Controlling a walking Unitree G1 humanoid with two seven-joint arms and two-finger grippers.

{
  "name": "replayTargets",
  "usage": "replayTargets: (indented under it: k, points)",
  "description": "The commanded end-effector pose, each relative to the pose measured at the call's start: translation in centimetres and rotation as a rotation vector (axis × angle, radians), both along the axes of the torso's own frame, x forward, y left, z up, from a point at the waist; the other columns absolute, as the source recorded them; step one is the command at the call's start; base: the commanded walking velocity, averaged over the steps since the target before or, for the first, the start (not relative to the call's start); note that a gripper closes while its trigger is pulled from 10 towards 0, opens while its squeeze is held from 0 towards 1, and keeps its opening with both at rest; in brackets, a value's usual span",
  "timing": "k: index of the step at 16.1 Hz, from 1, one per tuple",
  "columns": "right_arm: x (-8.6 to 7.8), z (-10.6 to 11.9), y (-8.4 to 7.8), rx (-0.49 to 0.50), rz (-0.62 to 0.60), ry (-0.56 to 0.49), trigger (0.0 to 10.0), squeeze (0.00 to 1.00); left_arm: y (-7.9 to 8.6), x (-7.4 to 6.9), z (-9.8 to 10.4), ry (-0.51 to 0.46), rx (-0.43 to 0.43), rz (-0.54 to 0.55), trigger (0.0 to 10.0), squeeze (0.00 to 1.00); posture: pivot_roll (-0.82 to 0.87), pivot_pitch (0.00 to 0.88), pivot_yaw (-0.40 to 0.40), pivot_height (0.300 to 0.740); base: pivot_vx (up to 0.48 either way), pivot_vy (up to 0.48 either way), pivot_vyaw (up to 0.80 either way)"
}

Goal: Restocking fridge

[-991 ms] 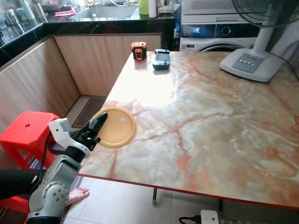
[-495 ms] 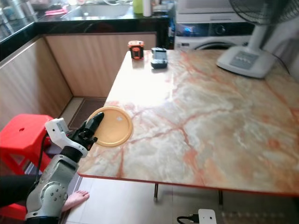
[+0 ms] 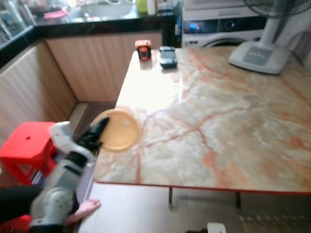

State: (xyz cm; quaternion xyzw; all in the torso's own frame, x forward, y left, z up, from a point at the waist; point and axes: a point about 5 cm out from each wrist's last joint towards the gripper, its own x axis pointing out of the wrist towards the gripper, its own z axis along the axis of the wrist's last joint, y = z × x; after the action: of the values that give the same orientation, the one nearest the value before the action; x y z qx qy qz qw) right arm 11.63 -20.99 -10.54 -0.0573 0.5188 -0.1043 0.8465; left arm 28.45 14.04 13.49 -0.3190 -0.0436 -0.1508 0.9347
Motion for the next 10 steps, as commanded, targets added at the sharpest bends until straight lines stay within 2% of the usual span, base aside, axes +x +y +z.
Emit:
replayTargets:
  k: [1,9,10]
  points:
    - [-0.66,-0.35,0.86,0.019,0.011,0.027,10.0,0.0,0.89,0.03,0.21,-0.009,0.008,0.025,10.0,0.0,0.1,0.001,0.101,0.74,0.0,0.277,0.0]
    - [-0.1,-0.09,0.13,0.02,0.005,0.015,10.0,0.0,0.95,0.0,0.26,-0.011,0.004,0.024,10.0,0.0,0.1,0.0,0.098,0.74,0.0,0.262,0.0]
    - [-0.08,-0.08,0.06,0.019,0.005,0.016,10.0,0.0,0.93,0.01,0.25,-0.011,0.004,0.024,10.0,0.0,0.1,0.001,0.098,0.74,0.0,0.0,0.0]
